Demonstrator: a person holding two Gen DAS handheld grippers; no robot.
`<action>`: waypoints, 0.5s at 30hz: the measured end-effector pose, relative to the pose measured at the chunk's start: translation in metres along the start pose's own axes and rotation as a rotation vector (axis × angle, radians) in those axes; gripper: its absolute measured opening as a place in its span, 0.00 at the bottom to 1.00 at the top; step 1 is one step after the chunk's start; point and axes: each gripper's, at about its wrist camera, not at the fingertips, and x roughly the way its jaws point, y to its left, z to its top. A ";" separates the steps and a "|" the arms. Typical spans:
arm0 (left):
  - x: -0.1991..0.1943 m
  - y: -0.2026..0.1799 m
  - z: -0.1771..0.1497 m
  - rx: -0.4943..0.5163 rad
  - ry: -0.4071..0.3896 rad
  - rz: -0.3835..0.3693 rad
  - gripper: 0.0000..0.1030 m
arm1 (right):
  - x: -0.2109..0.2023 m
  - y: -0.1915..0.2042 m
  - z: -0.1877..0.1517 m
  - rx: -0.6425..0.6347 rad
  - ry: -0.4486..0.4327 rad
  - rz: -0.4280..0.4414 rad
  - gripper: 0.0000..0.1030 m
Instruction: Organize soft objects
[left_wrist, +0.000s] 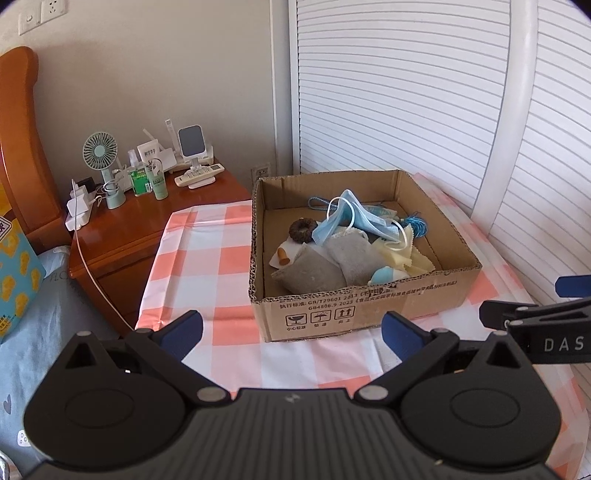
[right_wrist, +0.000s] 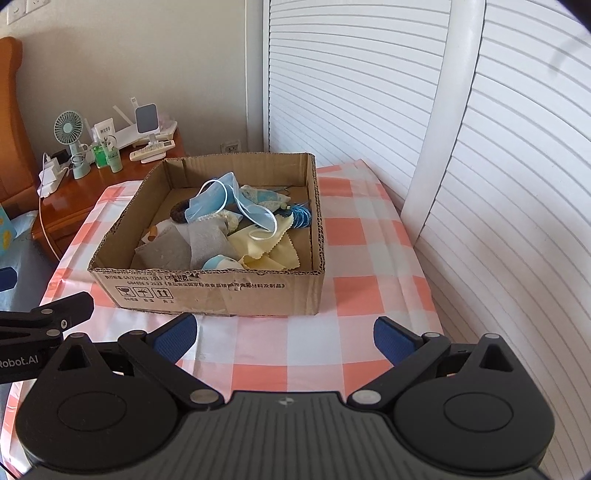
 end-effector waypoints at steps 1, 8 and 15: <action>0.000 0.000 0.000 0.001 -0.001 0.000 0.99 | -0.001 0.000 0.000 0.001 -0.003 -0.001 1.00; -0.003 -0.002 0.000 0.000 -0.006 0.002 0.99 | -0.007 -0.002 -0.002 0.006 -0.018 0.001 1.00; -0.006 -0.005 0.000 0.006 -0.010 -0.001 0.99 | -0.009 -0.003 -0.002 0.007 -0.025 0.004 1.00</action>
